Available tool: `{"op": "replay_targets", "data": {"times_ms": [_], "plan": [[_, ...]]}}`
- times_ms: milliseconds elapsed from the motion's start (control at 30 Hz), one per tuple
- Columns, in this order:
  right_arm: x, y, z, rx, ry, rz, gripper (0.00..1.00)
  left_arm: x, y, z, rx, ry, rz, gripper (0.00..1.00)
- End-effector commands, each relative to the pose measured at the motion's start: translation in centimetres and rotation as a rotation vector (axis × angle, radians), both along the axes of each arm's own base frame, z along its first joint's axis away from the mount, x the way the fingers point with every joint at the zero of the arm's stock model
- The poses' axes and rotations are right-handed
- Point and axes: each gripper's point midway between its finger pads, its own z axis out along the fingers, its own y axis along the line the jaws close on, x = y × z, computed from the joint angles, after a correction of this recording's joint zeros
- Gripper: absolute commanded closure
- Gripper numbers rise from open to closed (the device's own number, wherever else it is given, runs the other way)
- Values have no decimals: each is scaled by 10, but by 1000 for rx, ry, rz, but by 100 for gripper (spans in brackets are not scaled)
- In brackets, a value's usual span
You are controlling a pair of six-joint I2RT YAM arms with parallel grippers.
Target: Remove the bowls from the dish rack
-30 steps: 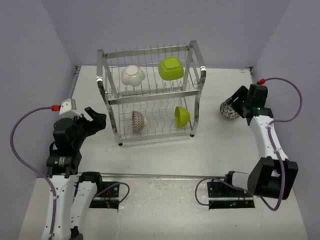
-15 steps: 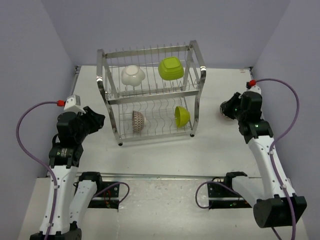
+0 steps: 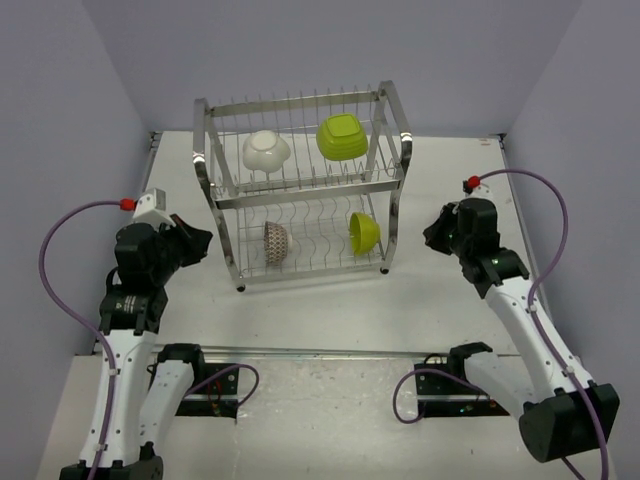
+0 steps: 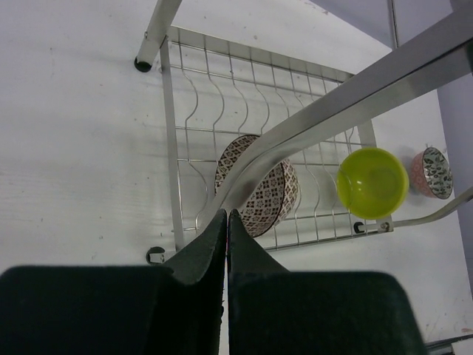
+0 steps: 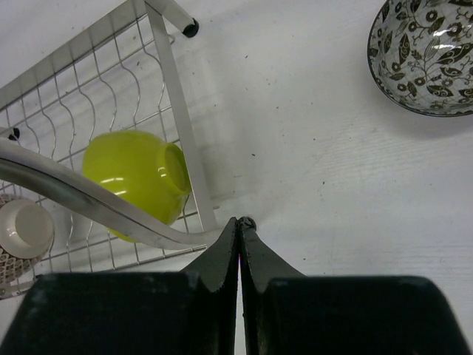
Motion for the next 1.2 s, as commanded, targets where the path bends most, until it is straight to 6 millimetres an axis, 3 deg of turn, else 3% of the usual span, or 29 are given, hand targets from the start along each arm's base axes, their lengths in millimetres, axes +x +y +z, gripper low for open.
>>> {"op": "replay_targets", "data": {"times_ms": [0, 300, 600, 900, 1167], "plan": [[7, 1, -5, -23, -17, 0, 100, 2, -13, 11, -47, -38, -54, 100], [7, 8, -21, -31, 15, 16, 100, 11, -14, 4, -55, -24, -57, 100], [10, 12, -28, -36, 27, 28, 100, 27, -13, -10, -54, 2, -51, 100], [8, 37, -30, -65, 4, 78, 100, 43, -10, -18, -41, 18, -42, 100], [11, 39, -34, -92, 10, 68, 100, 61, -9, -24, -26, 28, -40, 100]]}}
